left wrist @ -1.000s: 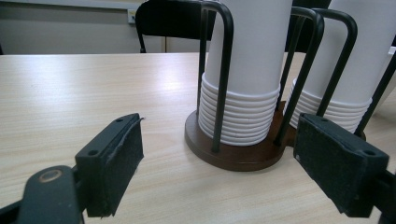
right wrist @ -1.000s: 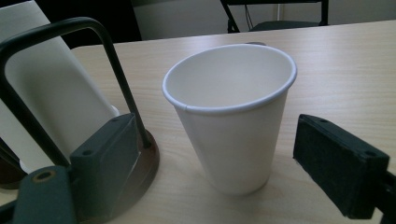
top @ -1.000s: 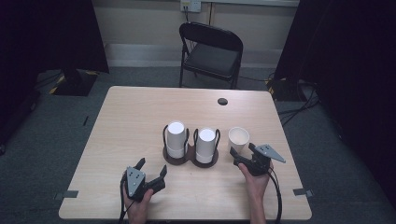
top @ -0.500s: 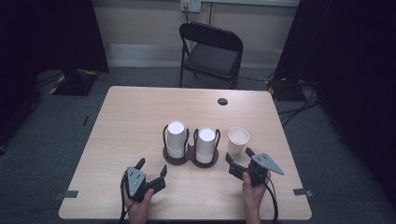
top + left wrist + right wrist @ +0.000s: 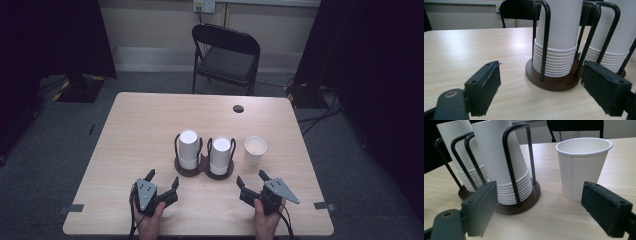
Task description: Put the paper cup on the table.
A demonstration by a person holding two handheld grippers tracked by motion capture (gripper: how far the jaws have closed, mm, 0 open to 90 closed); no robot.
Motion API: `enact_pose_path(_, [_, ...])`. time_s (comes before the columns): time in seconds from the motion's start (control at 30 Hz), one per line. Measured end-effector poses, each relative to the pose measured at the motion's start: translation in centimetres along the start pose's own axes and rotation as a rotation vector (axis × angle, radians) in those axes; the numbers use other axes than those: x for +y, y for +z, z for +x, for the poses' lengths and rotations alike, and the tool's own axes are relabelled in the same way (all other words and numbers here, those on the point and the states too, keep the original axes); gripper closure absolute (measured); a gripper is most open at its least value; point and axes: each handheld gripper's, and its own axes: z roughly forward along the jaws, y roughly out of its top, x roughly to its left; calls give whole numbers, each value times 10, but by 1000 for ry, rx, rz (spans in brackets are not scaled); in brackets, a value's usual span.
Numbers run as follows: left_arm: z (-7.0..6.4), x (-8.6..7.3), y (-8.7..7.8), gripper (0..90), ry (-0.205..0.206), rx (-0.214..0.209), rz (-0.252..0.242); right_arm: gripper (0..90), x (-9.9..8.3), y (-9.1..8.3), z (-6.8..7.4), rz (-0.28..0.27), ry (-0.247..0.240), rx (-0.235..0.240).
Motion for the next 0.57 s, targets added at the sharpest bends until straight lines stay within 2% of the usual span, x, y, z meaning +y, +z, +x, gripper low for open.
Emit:
enact_pose_path(0.23, [-1,0,-1,159,9,10,-6,137,-16,-3,9,-8,-25,-14])
enact_pose_path(0.3, [-1,0,-1,159,5,11,-10,136,-17,-3,11,-22,-54,-31])
enact_pose_path(0.47, [-2,0,-1,159,12,10,-8,137,-17,-4,11,-26,-51,-12])
enact_pose_path(0.57, [-2,0,-1,159,16,14,-8,136,-16,-3,10,-18,-41,-22])
